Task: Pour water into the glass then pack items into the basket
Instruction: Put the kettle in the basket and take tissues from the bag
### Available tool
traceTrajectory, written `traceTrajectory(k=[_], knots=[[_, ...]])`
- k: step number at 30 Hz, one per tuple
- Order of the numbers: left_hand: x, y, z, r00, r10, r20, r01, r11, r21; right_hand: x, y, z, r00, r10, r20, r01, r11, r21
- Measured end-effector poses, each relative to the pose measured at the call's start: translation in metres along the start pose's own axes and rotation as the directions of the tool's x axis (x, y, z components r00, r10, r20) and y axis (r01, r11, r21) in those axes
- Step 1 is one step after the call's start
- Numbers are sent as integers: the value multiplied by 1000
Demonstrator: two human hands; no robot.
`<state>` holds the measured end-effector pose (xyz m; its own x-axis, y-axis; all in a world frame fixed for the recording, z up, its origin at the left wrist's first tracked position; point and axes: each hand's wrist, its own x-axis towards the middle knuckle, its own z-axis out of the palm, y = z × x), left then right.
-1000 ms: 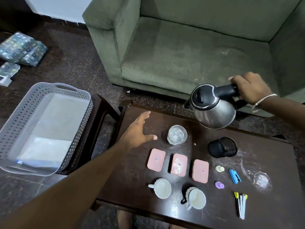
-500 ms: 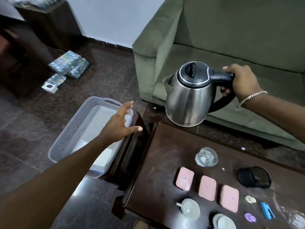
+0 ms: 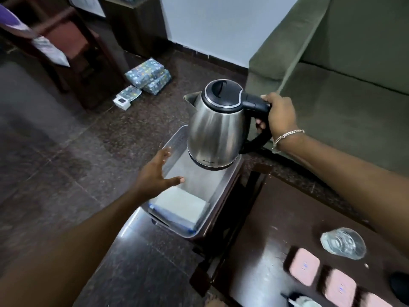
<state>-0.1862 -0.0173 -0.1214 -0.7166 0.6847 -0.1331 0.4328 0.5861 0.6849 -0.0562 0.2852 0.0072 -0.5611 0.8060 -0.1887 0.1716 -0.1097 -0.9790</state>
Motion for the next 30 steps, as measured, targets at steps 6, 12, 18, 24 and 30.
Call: traceTrajectory(k=[6,12,18,24,30], knots=[[-9,-38,6,994,-86,71,84,996,31,8,51,55,999,23,-40,-27,994,-103],[-11,-60,11,980,-107,170,89,990,110,11,93,79,1000,-11,-6,9,985,-174],[-9,-68,19,953,-101,285,34,972,231,15,117,80,999,29,-25,-33,989,-143],[-8,-63,26,950,-173,262,61,921,384,2,123,65,998,-42,-51,30,973,-230],[-2,-61,26,904,-372,210,237,846,478,-98,130,61,794,-606,49,560,696,-449]])
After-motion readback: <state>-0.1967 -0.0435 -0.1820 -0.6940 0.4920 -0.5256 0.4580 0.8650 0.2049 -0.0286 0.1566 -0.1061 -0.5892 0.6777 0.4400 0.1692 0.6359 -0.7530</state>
